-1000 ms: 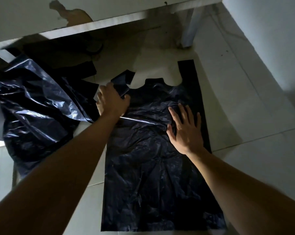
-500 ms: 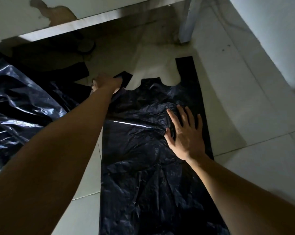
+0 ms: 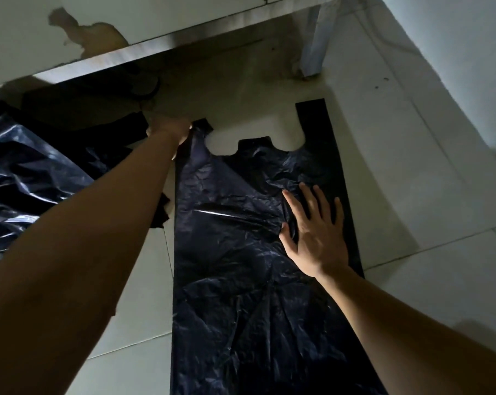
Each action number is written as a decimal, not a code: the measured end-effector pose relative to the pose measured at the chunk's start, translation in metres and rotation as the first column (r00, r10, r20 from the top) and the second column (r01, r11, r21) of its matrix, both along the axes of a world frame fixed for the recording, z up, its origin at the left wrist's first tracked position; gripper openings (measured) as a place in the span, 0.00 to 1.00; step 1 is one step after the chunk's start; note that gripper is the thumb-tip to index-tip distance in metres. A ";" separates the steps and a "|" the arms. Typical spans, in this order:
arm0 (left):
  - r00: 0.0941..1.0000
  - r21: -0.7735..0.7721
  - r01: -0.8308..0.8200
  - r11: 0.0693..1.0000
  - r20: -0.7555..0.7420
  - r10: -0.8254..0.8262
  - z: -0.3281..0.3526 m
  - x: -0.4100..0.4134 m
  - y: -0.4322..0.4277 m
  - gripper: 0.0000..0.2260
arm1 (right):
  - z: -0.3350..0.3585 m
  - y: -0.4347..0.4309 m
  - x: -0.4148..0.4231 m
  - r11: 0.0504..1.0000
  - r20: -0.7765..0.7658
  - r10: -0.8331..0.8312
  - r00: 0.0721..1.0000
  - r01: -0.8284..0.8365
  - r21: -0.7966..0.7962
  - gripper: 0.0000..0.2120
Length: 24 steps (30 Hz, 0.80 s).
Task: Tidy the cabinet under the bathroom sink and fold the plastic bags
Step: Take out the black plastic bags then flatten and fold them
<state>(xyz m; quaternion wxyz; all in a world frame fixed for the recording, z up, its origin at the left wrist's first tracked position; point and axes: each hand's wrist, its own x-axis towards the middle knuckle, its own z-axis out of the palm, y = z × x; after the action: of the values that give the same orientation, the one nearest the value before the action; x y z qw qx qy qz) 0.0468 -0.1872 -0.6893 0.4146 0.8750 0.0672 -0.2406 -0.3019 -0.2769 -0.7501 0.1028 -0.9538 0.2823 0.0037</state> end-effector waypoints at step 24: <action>0.475 0.656 0.415 0.631 0.435 -0.765 -0.047 -0.106 0.062 0.22 | -0.002 -0.001 0.002 1.000 0.006 0.007 1.000 -0.007 -0.005 0.32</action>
<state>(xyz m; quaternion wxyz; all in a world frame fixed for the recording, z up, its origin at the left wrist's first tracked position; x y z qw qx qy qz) -0.0590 -0.1257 -0.7360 0.0721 0.9332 -0.3520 -0.0096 -0.3004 -0.2782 -0.7516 0.1015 -0.9550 0.2786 0.0005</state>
